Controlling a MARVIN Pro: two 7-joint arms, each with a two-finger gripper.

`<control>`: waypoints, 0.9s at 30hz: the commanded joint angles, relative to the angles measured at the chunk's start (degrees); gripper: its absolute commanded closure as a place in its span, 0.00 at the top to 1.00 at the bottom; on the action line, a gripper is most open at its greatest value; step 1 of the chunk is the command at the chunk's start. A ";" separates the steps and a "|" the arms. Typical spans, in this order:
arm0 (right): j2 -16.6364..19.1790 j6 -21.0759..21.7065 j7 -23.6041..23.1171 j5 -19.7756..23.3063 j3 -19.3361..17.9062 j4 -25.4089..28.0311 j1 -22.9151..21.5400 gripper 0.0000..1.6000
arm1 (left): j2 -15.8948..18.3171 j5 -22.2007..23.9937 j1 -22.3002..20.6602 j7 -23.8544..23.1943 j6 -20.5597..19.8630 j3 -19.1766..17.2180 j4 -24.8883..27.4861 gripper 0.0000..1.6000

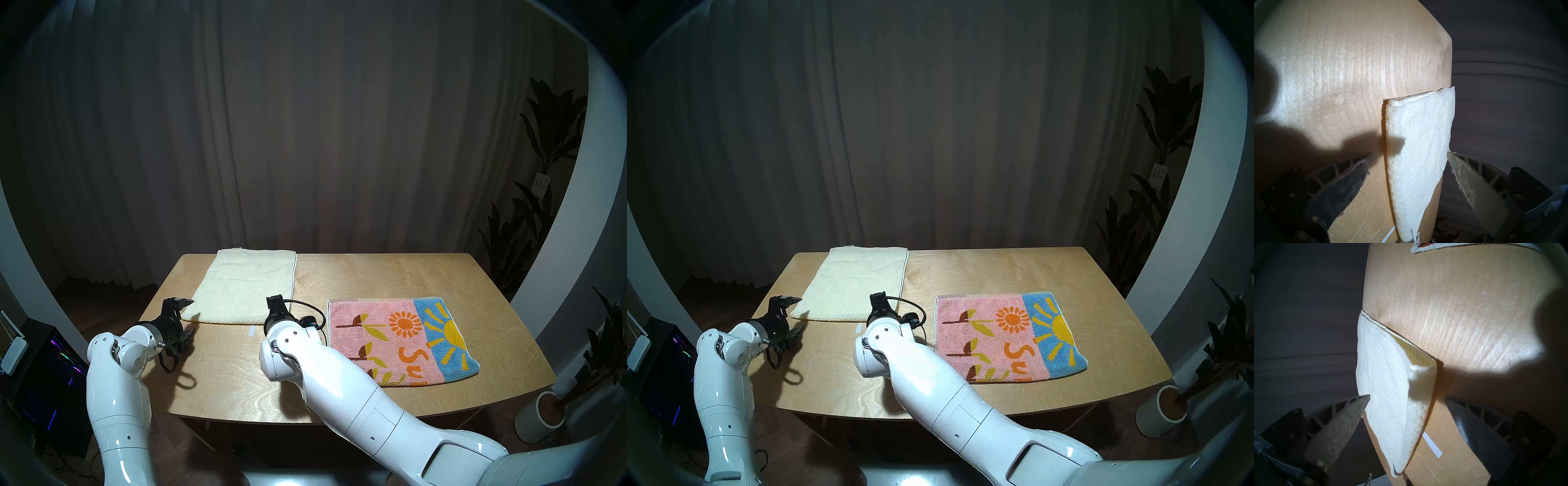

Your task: Fold each towel twice and stack them on table

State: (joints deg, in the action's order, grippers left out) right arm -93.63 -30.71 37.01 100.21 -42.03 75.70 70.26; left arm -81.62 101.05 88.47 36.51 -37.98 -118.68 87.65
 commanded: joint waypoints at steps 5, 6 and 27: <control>-2.99 -0.22 0.05 0.63 -0.90 -4.00 -2.75 1.00 | 1.57 -2.02 -2.31 -0.11 -0.04 1.72 -3.57 1.00; -3.12 -0.13 -0.10 0.73 -0.88 -4.40 -2.85 1.00 | 1.59 -2.05 -2.42 -0.16 -0.03 1.78 -3.76 1.00; -4.79 -0.34 -1.74 1.47 0.16 -10.34 -4.88 0.99 | 3.20 -4.60 -5.06 -2.27 1.11 4.13 -9.80 1.00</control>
State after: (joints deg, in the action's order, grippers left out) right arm -97.35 -30.92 35.04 101.29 -41.79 67.02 65.47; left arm -78.62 97.81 83.54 34.47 -37.27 -115.43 81.09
